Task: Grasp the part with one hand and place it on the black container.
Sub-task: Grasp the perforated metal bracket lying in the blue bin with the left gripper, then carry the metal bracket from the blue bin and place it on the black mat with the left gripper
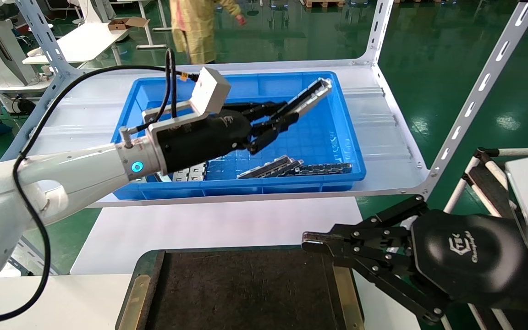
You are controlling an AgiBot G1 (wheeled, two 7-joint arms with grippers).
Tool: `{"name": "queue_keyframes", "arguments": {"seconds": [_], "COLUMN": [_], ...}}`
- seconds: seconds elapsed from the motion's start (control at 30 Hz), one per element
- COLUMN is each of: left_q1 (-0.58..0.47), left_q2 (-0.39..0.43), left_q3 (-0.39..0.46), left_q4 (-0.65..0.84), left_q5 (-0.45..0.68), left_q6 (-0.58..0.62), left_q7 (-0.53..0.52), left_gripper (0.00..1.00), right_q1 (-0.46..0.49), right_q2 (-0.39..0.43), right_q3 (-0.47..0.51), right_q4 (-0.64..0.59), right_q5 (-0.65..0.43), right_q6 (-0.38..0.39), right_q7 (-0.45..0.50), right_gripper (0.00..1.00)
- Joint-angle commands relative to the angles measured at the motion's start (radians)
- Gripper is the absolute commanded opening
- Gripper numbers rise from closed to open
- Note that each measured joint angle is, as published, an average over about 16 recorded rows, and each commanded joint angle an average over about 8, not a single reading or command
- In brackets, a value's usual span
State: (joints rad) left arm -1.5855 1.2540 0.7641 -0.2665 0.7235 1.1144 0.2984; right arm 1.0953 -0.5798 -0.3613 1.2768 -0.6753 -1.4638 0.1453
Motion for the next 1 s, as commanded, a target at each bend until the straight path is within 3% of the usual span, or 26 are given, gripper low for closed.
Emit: {"name": "queue_keyframes", "arguments": {"seconds": [0.03,0.3,0.53,0.7,1.0], "left_q1": [0.005,0.077,0.187,0.303,0.54], "left_q2": [-0.015,-0.084,-0.156,-0.207,-0.277], "left_q3": [0.003,0.0,0.006,0.018,0.03], "left_q4": [0.002,-0.102,-0.282,-0.443,-0.7], "left_q5": [0.0,-0.028,-0.046,-0.047,-0.044], "left_q6": [0.059,0.174,0.168,0.086,-0.169], "left_q7": [-0.003,-0.065,-0.154,-0.22,-0.283], "left_gripper": [0.0,0.0,0.0,0.0,0.0], "right_q1": [0.0,0.0,0.0,0.0,0.0], "right_q2": [0.0,0.0,0.0,0.0,0.0], "right_q3": [0.0,0.0,0.0,0.0,0.0], "right_q4": [0.0,0.0,0.0,0.0,0.0], "right_q5": [0.0,0.0,0.0,0.0,0.0], "right_q6": [0.0,0.0,0.0,0.0,0.0], "right_q7": [0.0,0.0,0.0,0.0,0.0], "right_gripper": [0.0,0.0,0.0,0.0,0.0]}}
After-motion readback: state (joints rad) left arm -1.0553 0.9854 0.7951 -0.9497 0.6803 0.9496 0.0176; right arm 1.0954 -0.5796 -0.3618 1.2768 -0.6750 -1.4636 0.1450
